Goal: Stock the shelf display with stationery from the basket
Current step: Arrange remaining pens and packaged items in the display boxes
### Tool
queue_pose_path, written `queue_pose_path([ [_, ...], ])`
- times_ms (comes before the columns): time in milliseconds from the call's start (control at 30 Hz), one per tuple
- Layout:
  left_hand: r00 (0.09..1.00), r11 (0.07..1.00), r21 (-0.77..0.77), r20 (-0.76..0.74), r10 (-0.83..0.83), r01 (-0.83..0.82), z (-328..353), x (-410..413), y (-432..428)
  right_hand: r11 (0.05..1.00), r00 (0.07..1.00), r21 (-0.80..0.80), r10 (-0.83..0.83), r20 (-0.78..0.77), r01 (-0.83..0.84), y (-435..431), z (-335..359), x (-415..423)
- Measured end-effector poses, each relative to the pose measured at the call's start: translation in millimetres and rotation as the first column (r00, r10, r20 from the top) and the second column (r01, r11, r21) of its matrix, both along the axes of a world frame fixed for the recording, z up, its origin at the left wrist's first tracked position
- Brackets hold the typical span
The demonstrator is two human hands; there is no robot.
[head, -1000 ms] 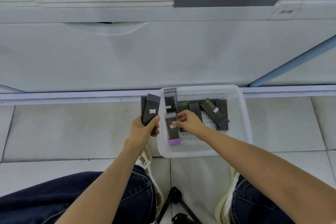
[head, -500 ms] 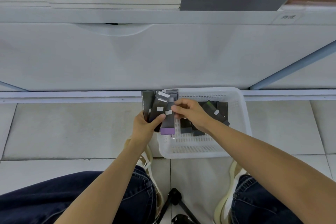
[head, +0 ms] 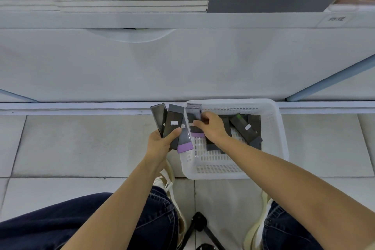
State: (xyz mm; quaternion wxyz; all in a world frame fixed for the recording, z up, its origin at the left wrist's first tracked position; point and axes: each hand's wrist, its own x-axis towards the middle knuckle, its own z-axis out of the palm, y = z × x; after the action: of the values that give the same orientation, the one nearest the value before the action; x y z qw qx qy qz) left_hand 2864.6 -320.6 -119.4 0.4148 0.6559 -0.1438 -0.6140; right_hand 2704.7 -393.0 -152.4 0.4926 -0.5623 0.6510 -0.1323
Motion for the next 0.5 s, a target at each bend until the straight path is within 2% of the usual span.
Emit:
queue_pose_path([
  [67, 0.998, 0.999, 0.020, -0.038, 0.045, -0.045, 0.3, 1.4, -1.0, 0.999, 0.999, -0.023, 0.047, 0.014, -0.047, -3.3, 4.0, -7.9],
  [133, 0.991, 0.995, 0.024, -0.086, 0.100, -0.098, 2.5, 3.5, -3.0, 0.999, 0.988, 0.014, 0.045, 0.148, -0.047, -9.6, 14.7, -22.8],
  [233, 0.972, 0.987, -0.001, -0.172, 0.157, -0.160, 10.9, 4.1, -7.8, 0.979, 0.914, 0.194, -0.021, 0.406, -0.063, -20.0, 40.6, -41.7],
  [300, 0.962, 0.985, -0.018, -0.221, 0.163, -0.171, 21.1, 0.1, -11.9, 0.954, 0.854, 0.280, -0.059, 0.517, -0.104, -23.6, 57.9, -45.9],
  [500, 0.926, 0.982, -0.093, -0.356, 0.123, -0.166, 72.2, -20.7, -22.0, 0.968, 0.844, 0.169, 0.068, 0.532, -0.184, -18.2, 115.9, -27.7],
])
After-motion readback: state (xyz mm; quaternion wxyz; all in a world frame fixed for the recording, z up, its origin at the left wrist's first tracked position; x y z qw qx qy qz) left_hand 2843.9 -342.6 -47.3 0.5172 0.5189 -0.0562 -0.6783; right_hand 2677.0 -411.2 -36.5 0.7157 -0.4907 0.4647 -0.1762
